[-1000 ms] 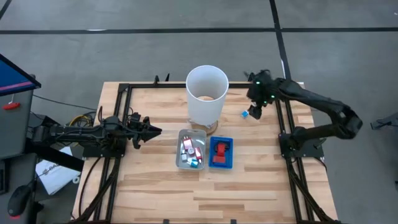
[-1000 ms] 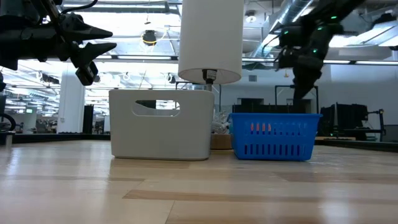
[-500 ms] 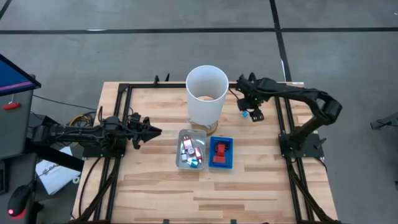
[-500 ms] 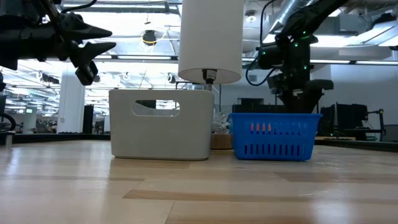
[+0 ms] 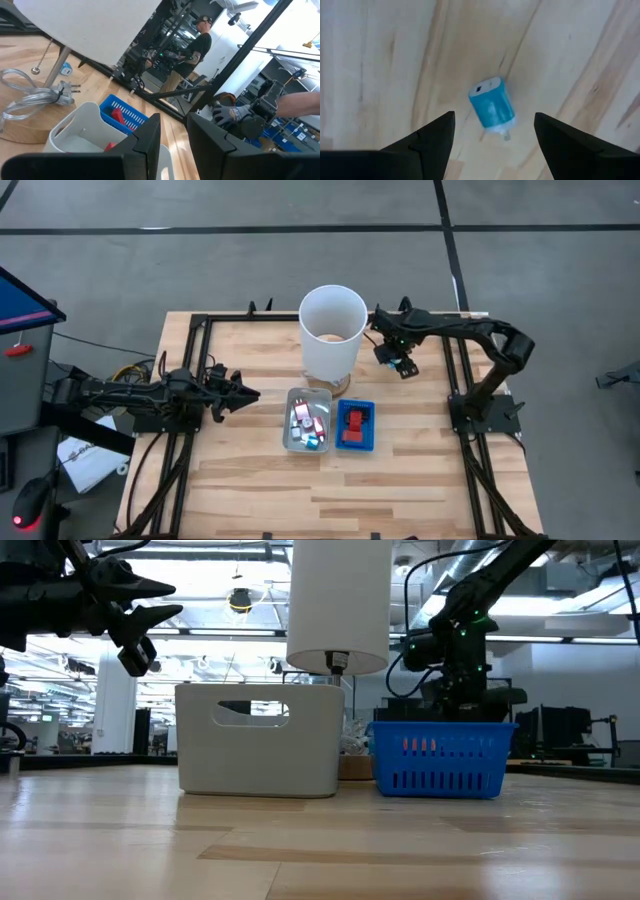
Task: Pick & Place Office items
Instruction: Put the blue charger adapter into the gray bin
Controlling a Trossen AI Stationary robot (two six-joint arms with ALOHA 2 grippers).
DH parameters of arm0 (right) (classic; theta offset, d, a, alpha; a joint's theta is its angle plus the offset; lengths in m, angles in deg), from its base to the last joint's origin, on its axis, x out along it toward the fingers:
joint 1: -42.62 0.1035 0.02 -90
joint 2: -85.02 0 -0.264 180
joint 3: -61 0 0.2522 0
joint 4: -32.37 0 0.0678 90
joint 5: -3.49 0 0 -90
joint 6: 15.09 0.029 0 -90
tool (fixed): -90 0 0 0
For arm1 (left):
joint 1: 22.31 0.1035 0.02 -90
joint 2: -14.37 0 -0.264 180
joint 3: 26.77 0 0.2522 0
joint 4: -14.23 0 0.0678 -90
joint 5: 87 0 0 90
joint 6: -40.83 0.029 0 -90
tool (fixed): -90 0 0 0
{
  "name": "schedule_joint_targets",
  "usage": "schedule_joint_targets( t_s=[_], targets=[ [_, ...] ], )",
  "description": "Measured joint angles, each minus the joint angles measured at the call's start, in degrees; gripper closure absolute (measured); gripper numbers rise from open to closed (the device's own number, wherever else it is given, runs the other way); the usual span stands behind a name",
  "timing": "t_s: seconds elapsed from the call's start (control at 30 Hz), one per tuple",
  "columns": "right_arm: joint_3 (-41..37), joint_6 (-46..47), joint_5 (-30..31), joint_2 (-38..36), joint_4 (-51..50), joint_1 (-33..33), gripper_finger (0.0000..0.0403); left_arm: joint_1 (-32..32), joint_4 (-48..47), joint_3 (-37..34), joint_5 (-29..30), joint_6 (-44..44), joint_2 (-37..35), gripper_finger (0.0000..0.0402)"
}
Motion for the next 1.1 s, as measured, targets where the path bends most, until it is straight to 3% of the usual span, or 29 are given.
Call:
schedule_joint_targets(
  t_s=[0.43,0.57,0.77,0.93,1.1],
  targets=[
    [-0.02,0.67,-1.61,5.84,3.10,0.41,0.0141,0.00,-0.10,0.01,0.18,-0.40,0.00,0.0308],
    [-0.02,1.48,-1.60,7.53,2.79,-0.66,0.0177,0.00,-0.09,0.00,0.17,-1.23,0.00,0.0308],
    [-0.02,6.67,-1.62,7.69,2.60,-3.22,0.0284,0.00,-0.08,0.00,0.14,-1.57,0.00,0.0308],
    [-0.02,14.17,-3.79,5.38,-1.43,-6.74,0.0281,0.00,-0.05,0.00,0.13,-1.56,-0.01,0.0308],
    [-0.04,24.61,-12.94,0.35,-8.11,-10.67,0.0281,0.00,-0.02,0.00,0.13,-1.53,-0.01,0.0308]
  ],
)
